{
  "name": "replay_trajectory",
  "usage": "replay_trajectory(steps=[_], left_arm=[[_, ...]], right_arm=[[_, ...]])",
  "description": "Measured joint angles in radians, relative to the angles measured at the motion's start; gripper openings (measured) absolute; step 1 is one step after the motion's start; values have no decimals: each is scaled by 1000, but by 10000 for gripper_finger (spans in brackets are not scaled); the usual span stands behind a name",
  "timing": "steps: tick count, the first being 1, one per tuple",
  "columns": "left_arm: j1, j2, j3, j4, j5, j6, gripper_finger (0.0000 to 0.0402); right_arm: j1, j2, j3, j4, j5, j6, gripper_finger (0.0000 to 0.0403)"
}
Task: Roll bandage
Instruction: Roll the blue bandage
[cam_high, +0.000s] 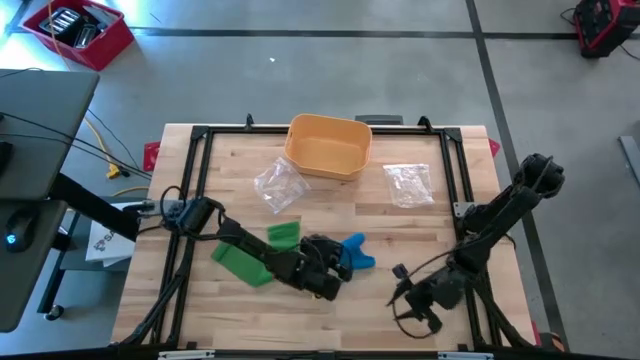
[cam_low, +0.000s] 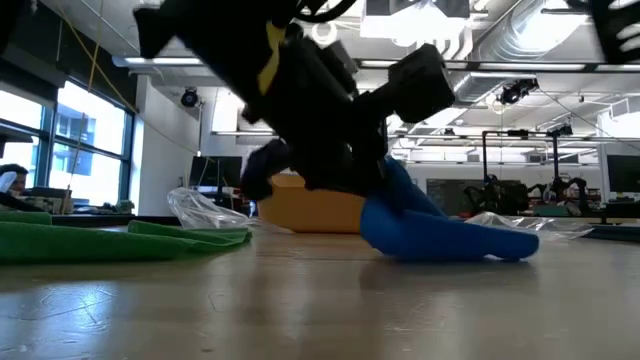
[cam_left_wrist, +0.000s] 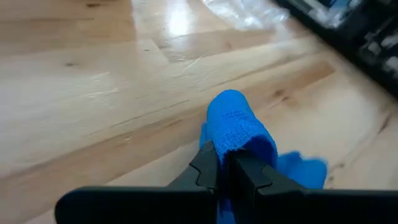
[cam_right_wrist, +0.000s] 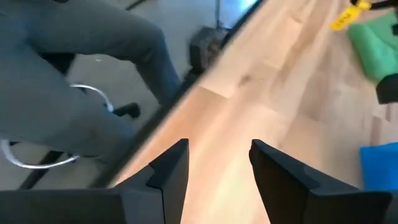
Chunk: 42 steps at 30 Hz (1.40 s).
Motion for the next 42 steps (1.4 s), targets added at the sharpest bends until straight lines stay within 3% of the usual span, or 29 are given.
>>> replay_trajectory(steps=[5,15,19,23,30,32,35,38,40,42], left_arm=[[-13,-1,-111,203,-12,24,15],[-63,-1,-125,210,-58,67,17],[-80,-1,-125,196,-93,56,18],[-88,-1,-125,139,-125,9,18],[-91,-1,-124,78,-147,-60,19],[-100,-1,-125,78,-152,-60,19],[-114,-1,-125,76,-158,-60,19],[-123,-1,-125,80,-170,-60,19],[-126,-1,-125,103,-228,-60,19],[-122,-3,-124,110,-258,-48,19]], right_arm=[[-141,84,-37,90,-24,-65,165],[-393,205,-34,73,-30,61,165],[-429,214,-34,44,-168,58,165],[-378,222,-34,47,-276,59,165],[-207,209,-33,10,-272,64,165],[-192,193,-26,-18,-214,56,165],[-220,177,-5,-52,-47,36,165],[-300,174,5,-89,32,31,165],[-371,174,7,-85,23,21,165],[-443,176,6,-83,-69,5,165]])
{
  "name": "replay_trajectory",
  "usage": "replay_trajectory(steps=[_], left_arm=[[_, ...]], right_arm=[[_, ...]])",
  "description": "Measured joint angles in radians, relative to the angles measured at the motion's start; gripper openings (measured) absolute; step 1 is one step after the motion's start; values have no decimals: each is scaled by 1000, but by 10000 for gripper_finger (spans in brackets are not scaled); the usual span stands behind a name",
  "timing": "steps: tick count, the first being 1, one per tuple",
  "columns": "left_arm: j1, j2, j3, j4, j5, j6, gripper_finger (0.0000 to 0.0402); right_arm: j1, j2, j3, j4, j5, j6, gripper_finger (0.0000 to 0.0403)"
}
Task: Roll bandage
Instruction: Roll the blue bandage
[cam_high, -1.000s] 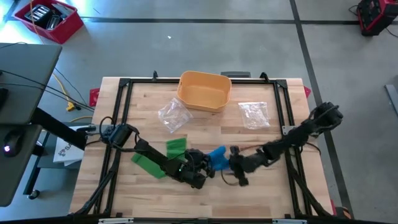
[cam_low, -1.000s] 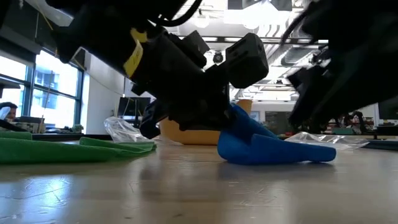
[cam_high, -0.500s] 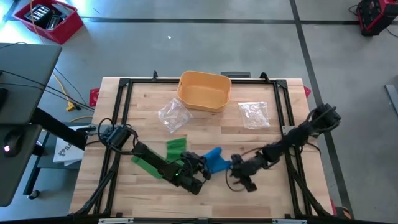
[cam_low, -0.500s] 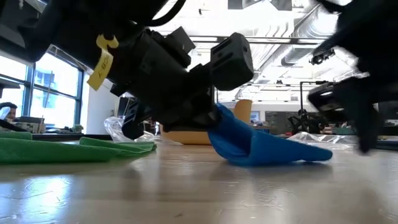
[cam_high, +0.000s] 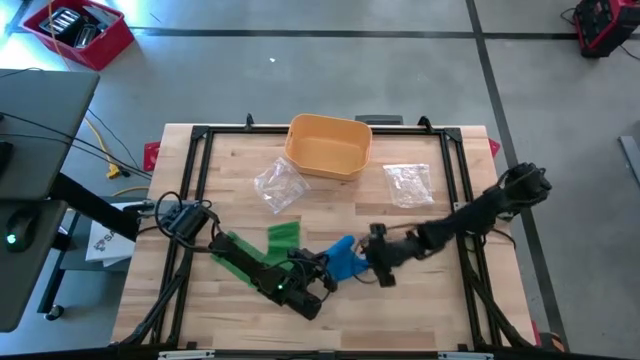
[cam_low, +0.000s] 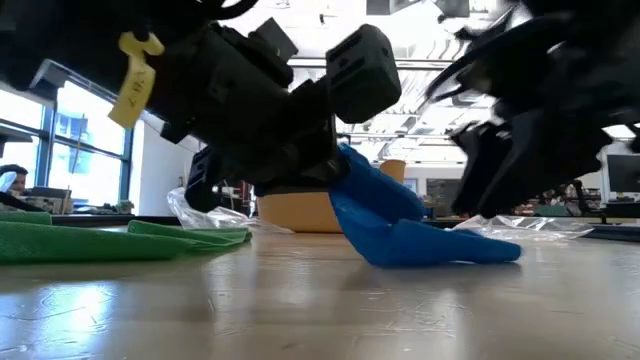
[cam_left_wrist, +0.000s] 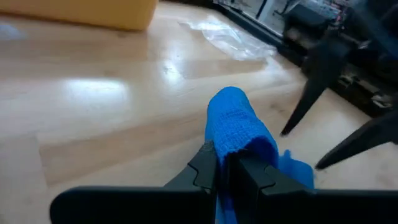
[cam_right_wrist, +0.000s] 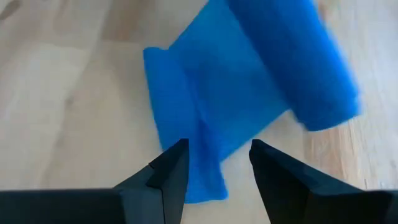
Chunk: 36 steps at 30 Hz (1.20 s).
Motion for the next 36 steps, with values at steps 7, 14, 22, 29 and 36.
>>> replay_trajectory(steps=[7,14,22,29,36], left_arm=[[5,-4,0,-3,51,10,19],[3,-4,0,-5,51,15,19],[7,-5,0,-137,58,-97,19],[30,-6,1,-277,45,-230,19],[31,-6,1,-269,20,-256,19]], right_arm=[[-99,60,-1,38,-189,-6,165],[-72,146,1,95,-141,-9,94],[92,78,-3,2,-35,57,15],[372,53,-3,-8,75,154,3],[620,54,-3,68,206,346,1]])
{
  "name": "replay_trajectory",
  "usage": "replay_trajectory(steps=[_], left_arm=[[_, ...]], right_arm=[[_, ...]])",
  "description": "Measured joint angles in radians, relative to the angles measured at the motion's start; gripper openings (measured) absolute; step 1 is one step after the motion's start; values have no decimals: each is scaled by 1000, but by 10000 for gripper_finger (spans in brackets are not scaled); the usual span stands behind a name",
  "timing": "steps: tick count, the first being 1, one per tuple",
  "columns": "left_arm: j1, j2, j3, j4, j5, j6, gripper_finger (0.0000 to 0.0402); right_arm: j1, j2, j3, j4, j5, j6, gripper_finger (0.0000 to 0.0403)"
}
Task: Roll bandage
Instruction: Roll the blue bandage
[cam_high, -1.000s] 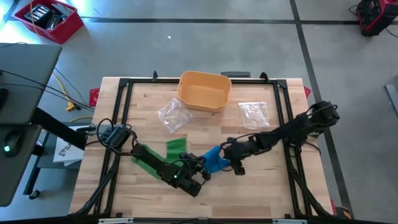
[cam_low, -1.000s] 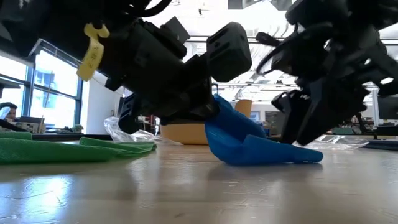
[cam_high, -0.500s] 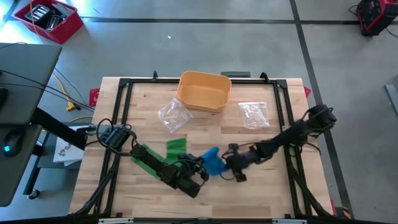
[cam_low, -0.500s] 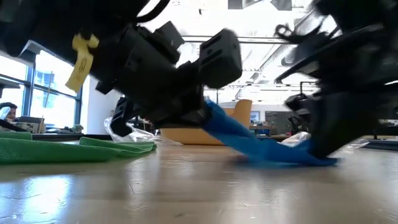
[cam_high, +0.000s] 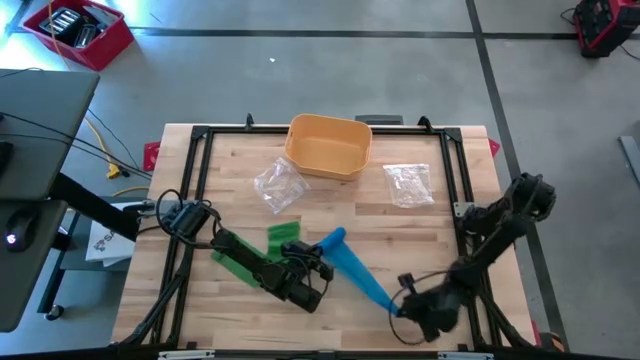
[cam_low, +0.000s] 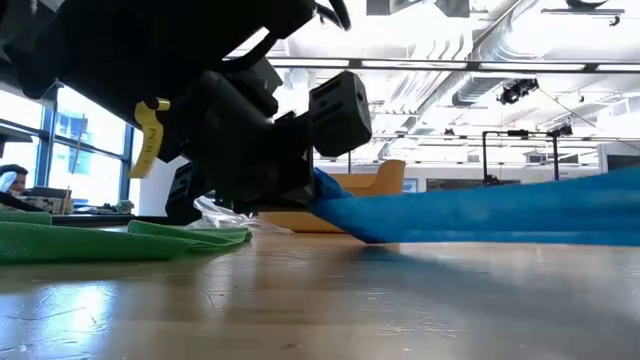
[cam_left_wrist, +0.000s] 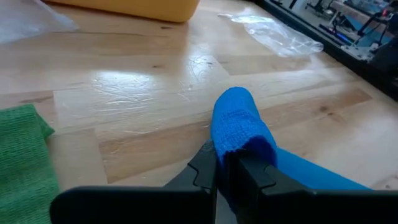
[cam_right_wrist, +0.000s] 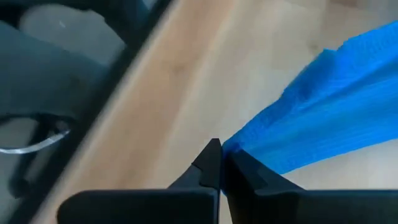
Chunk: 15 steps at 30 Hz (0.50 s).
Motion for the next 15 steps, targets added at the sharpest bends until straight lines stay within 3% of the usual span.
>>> replay_trajectory(steps=[4,8,15], left_arm=[[2,0,0,3,13,-2,19],[9,0,0,3,29,26,19],[14,3,0,0,58,36,19]], right_arm=[[92,0,0,37,99,92,1],[112,0,0,87,178,92,0],[80,-18,50,154,220,-110,0]])
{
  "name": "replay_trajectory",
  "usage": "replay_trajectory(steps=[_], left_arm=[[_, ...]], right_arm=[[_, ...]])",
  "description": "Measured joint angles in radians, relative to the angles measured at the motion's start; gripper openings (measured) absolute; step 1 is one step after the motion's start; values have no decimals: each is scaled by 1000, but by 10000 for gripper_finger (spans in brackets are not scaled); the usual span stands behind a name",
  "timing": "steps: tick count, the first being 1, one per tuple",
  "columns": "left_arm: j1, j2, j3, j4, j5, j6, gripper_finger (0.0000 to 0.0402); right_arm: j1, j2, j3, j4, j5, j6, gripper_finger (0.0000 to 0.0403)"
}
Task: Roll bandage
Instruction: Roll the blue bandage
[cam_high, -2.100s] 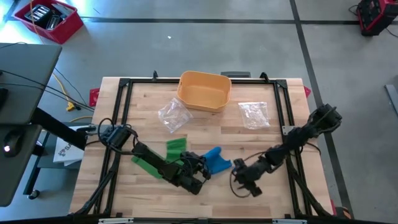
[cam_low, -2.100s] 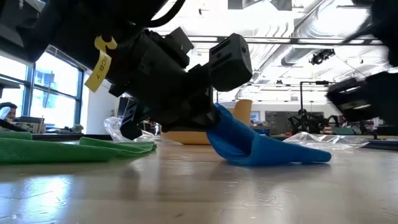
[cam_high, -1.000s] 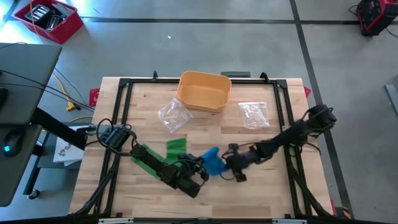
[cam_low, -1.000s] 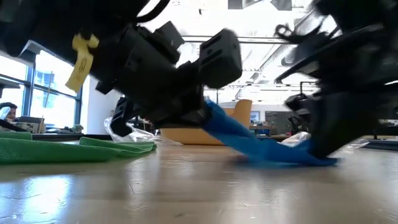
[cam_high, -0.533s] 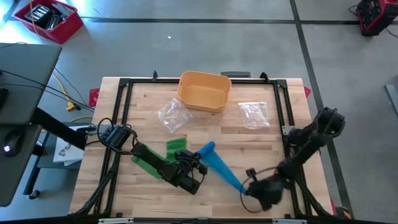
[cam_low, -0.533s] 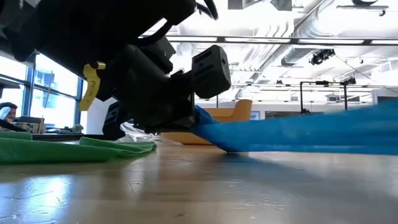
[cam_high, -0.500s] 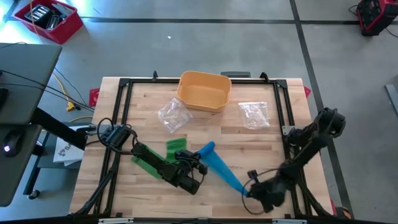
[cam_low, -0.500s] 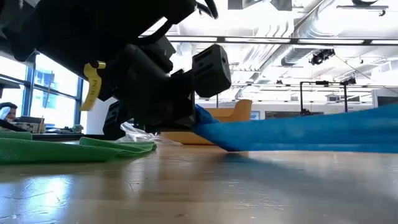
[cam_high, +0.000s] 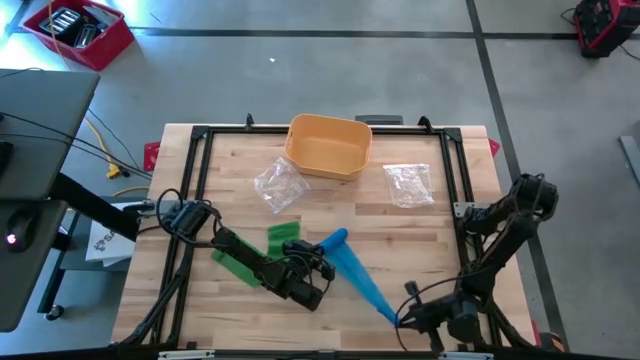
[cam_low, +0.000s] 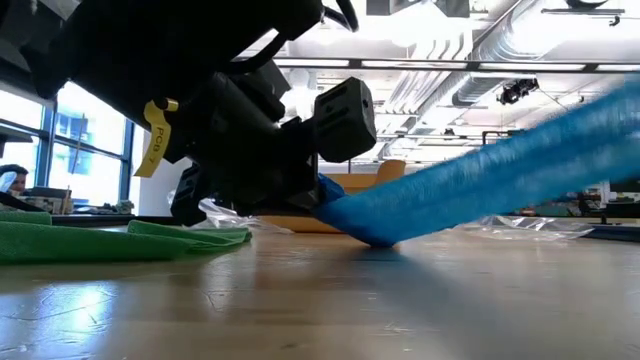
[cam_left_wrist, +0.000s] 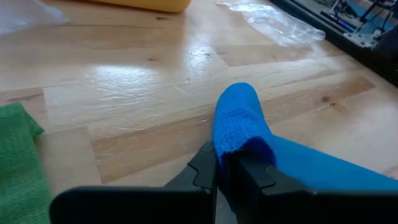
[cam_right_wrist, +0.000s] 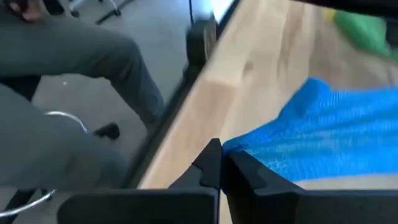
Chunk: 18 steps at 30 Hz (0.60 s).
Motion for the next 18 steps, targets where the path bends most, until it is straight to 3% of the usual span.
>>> replay_trajectory(steps=[7,18], left_arm=[[1,2,0,2,8,-1,35],[-8,5,-2,48,13,46,140]], right_arm=[[-26,-7,113,-126,-2,-118,0],[-166,37,130,-73,-148,-209,0]])
